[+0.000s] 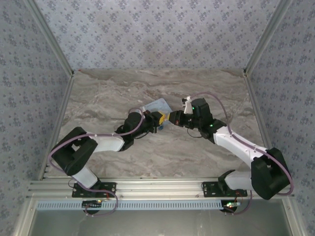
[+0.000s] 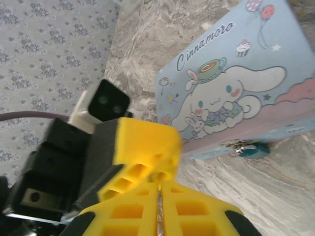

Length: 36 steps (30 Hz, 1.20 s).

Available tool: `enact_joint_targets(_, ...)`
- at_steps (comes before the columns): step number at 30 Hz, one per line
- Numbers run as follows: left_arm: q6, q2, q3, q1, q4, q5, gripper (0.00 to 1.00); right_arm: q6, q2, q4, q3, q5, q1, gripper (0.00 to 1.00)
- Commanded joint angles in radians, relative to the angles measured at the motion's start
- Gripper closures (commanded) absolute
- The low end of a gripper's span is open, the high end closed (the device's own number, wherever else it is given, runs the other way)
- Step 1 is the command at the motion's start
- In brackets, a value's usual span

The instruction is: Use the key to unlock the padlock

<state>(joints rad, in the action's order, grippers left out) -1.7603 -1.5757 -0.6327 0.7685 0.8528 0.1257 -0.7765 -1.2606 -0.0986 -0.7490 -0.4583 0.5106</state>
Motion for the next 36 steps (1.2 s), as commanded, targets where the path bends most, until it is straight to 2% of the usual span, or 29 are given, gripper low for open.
enact_joint_targets(1, 0.188, 0.121, -0.037, -0.012, -0.150, -0.081, 1.00, -0.007, 0.066, -0.043, 0.049, -0.041, -0.042, 0.78)
enact_joint_targets(6, 0.413, 0.247, -0.060, -0.027, -0.274, -0.125, 1.00, -0.001, 0.174, -0.128, 0.153, -0.087, -0.123, 0.57)
enact_joint_targets(10, 0.570, 0.316, -0.095, -0.022, -0.330, -0.134, 1.00, -0.073, 0.235, -0.296, 0.241, -0.181, -0.200, 0.47)
enact_joint_targets(13, 0.669, 0.355, -0.119, -0.002, -0.328, -0.142, 1.00, -0.122, 0.257, -0.443, 0.272, -0.216, -0.205, 0.40)
enact_joint_targets(16, 0.726, 0.369, -0.138, 0.019, -0.310, -0.141, 1.00, -0.115, 0.262, -0.455, 0.255, -0.213, -0.158, 0.35)
enact_joint_targets(28, 0.746, 0.370, -0.135, 0.046, -0.244, -0.124, 1.00, -0.117, 0.159, -0.541, 0.154, -0.167, 0.017, 0.33)
enact_joint_targets(36, 0.733, 0.360, -0.132, 0.048, -0.220, -0.115, 1.00, -0.137, 0.071, -0.581, 0.083, -0.161, 0.071, 0.40)
